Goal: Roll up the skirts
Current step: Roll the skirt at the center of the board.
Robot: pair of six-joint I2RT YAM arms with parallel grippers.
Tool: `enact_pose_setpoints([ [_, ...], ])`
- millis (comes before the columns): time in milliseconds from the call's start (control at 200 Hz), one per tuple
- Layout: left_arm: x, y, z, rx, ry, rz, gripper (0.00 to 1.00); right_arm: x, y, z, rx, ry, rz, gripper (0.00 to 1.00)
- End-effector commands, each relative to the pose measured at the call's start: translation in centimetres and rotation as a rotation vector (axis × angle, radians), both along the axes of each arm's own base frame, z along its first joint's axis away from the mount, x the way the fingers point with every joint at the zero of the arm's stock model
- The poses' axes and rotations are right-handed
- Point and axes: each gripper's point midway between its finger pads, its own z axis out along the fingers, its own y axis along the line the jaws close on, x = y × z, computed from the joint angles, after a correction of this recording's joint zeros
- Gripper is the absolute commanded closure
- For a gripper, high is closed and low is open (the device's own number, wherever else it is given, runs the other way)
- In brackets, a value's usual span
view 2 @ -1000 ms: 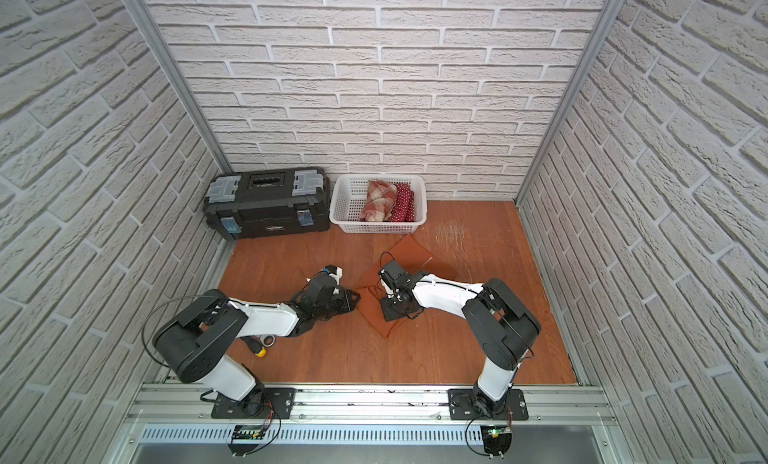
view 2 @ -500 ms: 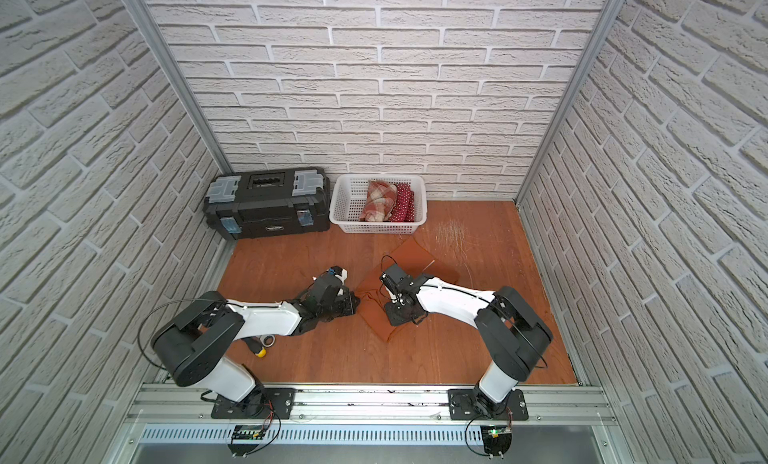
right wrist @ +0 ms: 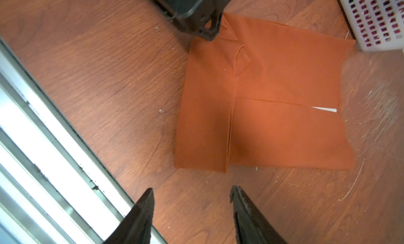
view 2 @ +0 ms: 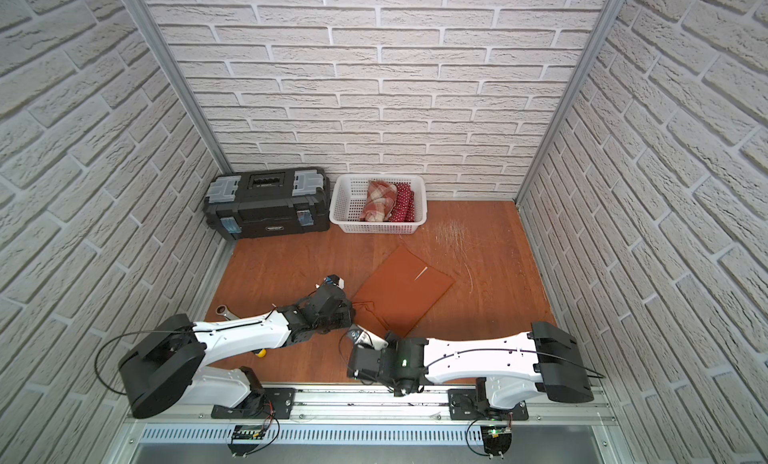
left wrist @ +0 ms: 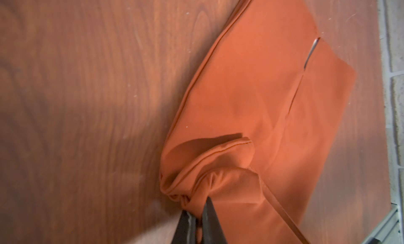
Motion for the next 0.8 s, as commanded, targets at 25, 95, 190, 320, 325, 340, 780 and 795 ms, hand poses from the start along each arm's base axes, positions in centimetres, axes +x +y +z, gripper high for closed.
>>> enact_pose_setpoints([
  [25,-0.1,0.9,0.7,0.027,0.023,0.032,1.00,0.4,0.7,-0.6,-0.072,-0.171,0.004,0.36],
  [95,-0.2,0.8,0.6,0.026,0.035,0.029,1.00,0.4,1.4,-1.5,-0.126,-0.238,0.019,0.32],
  [190,-0.4,0.7,0.2,0.024,0.057,0.030,1.00,0.4,3.0,-2.9,-0.161,-0.259,0.042,0.30],
  [320,-0.7,0.5,0.0,0.023,0.081,0.031,1.00,1.5,4.2,-3.6,-0.219,-0.363,0.013,0.27],
  [325,-0.7,0.5,0.0,0.022,0.081,0.031,1.00,1.5,4.2,-3.6,-0.225,-0.368,0.013,0.26],
  [340,-0.7,0.4,0.0,0.023,0.083,0.031,1.00,1.7,4.3,-3.7,-0.239,-0.381,0.011,0.26],
  [780,-1.6,1.0,0.7,0.031,0.108,0.027,1.00,4.8,1.7,-6.6,-0.531,-0.501,-0.155,0.22],
  [795,-1.6,1.0,0.7,0.030,0.110,0.026,1.00,4.8,1.6,-6.7,-0.536,-0.497,-0.158,0.22],
])
